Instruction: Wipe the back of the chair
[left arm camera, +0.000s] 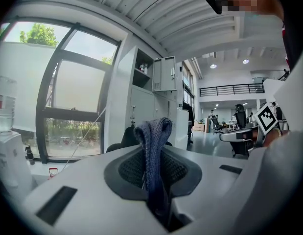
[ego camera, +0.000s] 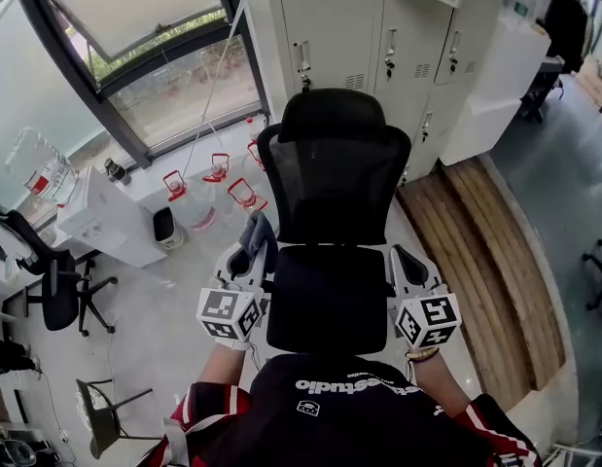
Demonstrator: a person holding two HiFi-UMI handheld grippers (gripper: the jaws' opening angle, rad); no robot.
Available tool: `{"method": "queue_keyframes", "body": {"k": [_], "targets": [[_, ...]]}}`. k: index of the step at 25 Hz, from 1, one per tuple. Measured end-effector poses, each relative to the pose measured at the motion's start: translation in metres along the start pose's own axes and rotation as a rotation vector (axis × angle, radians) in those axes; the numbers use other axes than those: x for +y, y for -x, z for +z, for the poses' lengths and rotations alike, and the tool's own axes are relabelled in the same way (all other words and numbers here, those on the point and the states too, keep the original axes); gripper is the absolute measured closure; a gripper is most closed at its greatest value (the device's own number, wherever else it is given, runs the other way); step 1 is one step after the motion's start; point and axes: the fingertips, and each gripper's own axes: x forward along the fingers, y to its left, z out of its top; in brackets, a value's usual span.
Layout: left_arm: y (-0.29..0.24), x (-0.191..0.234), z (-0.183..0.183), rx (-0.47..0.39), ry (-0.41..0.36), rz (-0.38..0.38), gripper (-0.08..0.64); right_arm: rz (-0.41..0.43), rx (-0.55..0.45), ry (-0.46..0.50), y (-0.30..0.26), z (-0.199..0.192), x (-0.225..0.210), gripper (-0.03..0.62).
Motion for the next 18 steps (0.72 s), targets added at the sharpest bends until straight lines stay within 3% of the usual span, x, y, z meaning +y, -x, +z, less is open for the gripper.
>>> {"method": "queue_keyframes", "body": {"k": [10,14,18], "targets": [[-0.109,0.122,-0.007,0.016,0.027,0.008,0.503,-0.076,0.003,-0.026,-0.090,0.010,0.011,0.577],[-0.158,0.161,-0.031,0.075,0.017,0.009,0.503,-0.091,0.002,-0.025,-0.112,0.012,0.018,0.577],[-0.202,0.189,-0.061,0.118,0.083,0.050,0.503,-0.111,0.019,-0.029,-0.118,0.006,0.013,0.577]]}}
